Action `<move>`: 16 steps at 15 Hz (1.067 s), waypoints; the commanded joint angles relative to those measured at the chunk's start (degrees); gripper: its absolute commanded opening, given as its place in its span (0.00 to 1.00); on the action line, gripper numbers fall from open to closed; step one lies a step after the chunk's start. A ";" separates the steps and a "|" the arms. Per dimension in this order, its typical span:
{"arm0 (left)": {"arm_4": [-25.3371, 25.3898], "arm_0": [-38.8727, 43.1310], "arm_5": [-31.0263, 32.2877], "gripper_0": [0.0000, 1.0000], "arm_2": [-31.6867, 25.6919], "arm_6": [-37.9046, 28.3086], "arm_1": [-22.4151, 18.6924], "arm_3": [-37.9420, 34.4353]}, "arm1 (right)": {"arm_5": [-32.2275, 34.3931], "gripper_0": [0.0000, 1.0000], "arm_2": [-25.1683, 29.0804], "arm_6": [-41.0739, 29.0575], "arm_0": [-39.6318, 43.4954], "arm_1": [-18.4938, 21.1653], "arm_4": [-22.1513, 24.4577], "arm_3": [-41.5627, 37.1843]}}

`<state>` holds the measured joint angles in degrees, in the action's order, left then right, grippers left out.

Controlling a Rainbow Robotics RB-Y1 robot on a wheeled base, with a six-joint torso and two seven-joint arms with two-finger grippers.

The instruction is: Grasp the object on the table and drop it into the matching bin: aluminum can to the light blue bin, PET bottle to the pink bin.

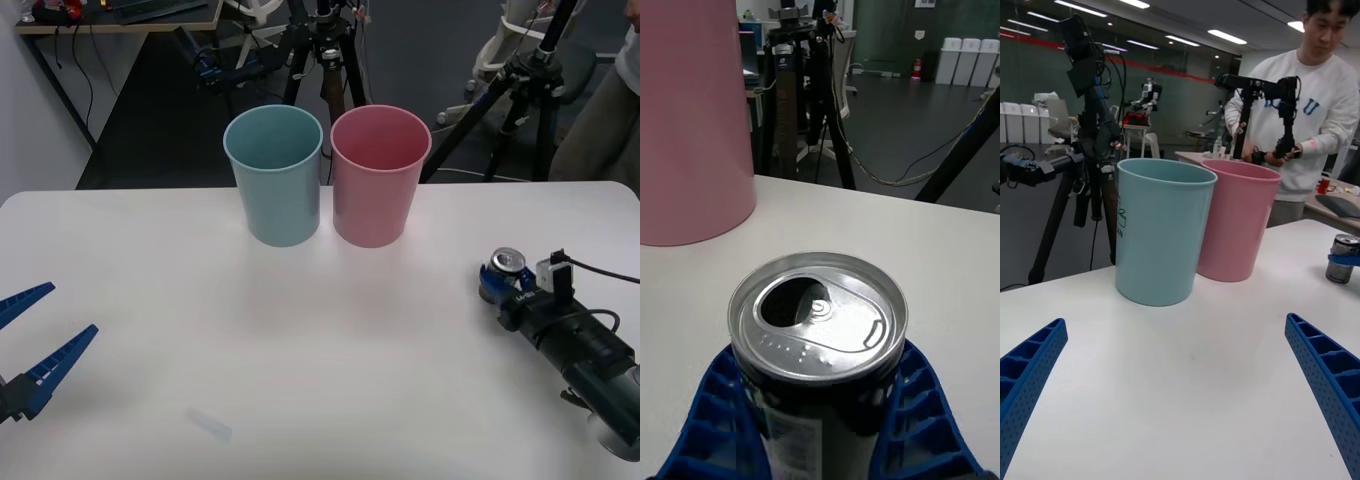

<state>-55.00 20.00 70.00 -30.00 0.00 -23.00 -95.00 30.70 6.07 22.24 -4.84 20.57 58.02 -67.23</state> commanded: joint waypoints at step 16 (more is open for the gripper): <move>0.00 0.00 0.00 1.00 0.00 0.00 0.00 0.00 | 7.80 0.00 1.31 -3.35 14.15 0.17 -3.62 -26.03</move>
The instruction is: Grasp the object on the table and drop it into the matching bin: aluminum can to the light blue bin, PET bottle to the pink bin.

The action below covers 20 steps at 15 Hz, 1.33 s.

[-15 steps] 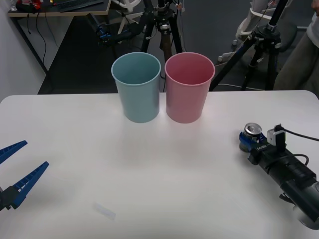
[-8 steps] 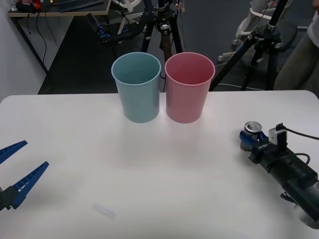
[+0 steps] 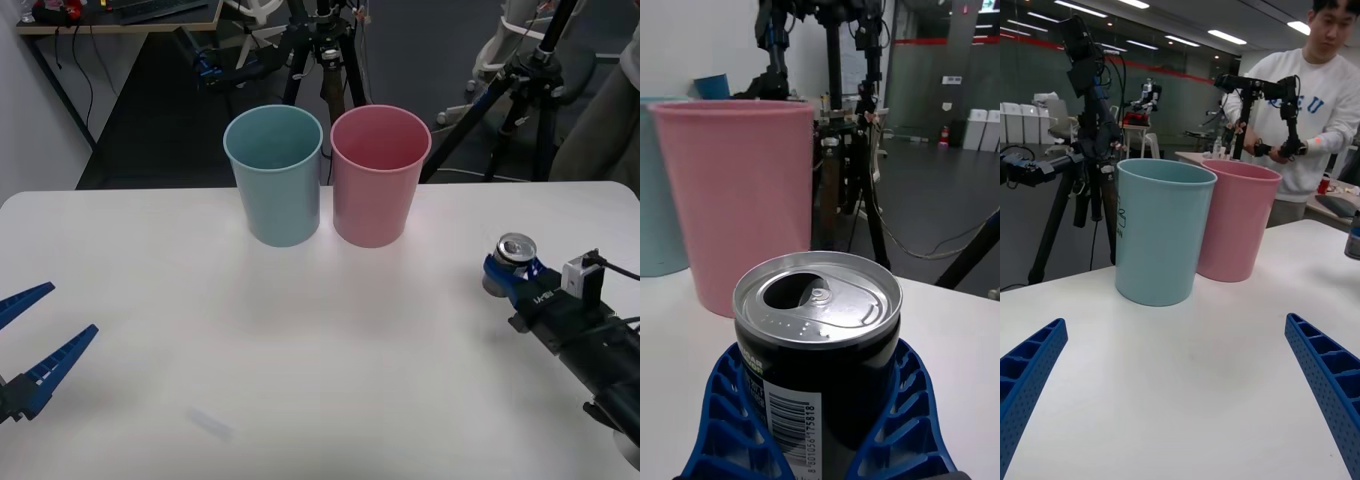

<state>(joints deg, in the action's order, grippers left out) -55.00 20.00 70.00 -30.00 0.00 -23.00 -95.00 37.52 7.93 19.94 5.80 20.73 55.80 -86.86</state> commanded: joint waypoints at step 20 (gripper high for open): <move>0.00 0.00 0.00 1.00 0.00 0.00 0.00 0.00 | -18.44 0.00 -18.47 -26.45 -15.38 0.27 8.72 -26.00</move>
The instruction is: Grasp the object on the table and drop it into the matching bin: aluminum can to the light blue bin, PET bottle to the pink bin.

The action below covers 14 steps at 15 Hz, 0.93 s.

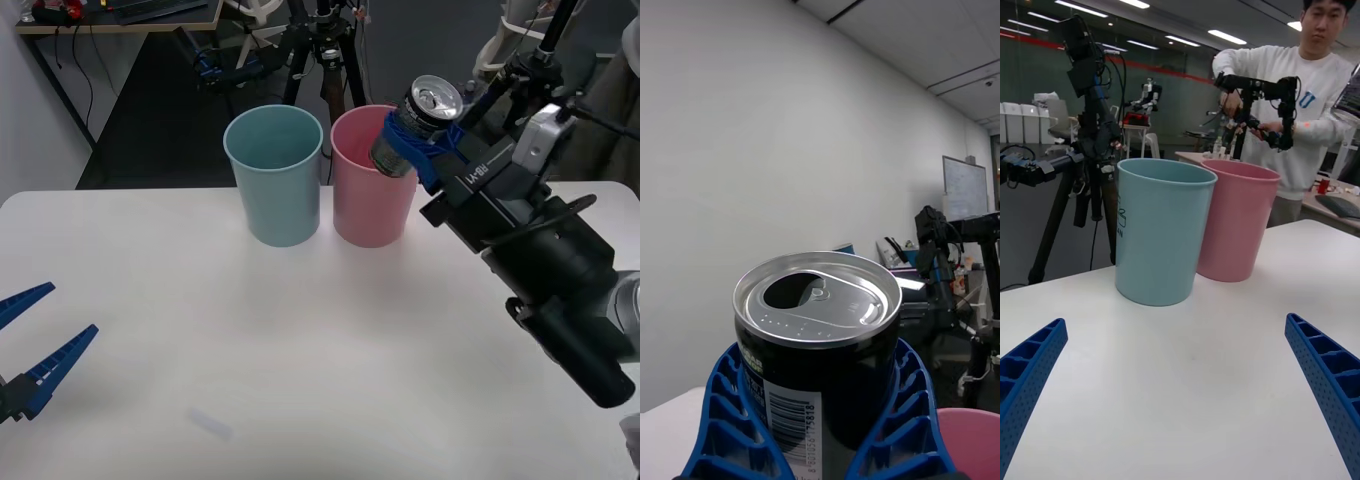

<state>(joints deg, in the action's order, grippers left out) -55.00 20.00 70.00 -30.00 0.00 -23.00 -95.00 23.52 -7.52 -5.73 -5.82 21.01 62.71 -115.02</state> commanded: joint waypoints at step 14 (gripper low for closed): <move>0.00 0.00 0.00 1.00 0.00 0.00 0.00 0.00 | -24.93 0.00 -16.04 0.89 -34.96 -10.11 7.51 37.77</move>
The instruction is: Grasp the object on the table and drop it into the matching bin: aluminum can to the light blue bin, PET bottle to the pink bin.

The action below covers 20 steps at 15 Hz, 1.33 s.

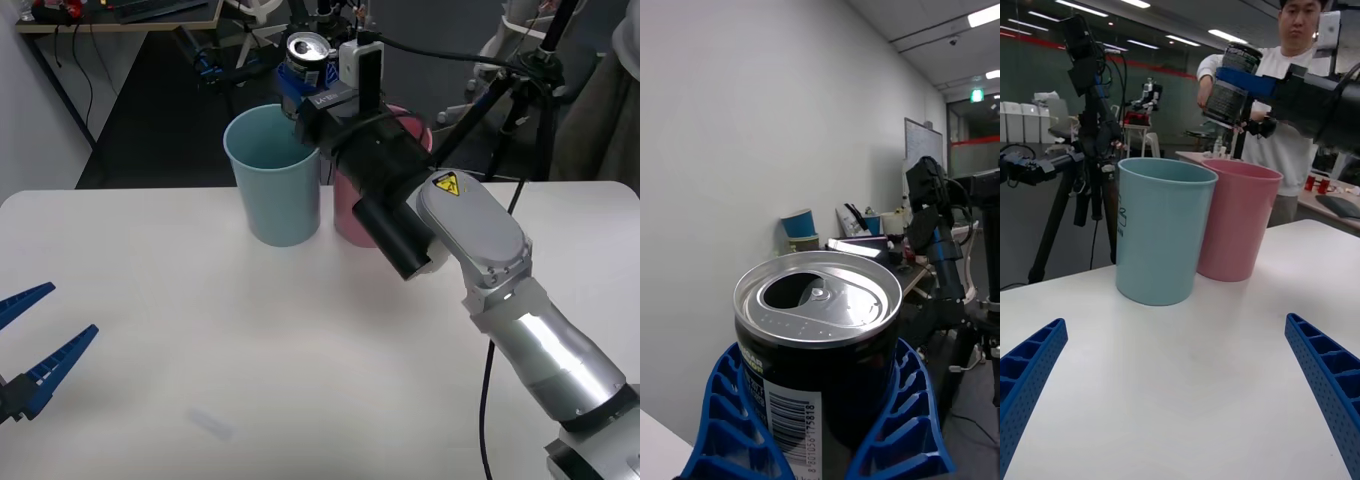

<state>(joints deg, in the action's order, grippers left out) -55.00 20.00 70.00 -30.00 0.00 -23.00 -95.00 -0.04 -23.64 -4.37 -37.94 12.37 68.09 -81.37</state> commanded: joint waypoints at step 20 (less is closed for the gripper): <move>0.00 0.00 0.00 1.00 0.00 0.00 0.00 0.00 | -4.80 1.00 -0.96 -0.73 -12.51 -6.83 2.40 19.76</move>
<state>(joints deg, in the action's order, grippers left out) -55.00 20.00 70.00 -30.00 0.00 -23.00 -95.00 -4.64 -24.61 -5.23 -50.47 5.54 70.32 -61.52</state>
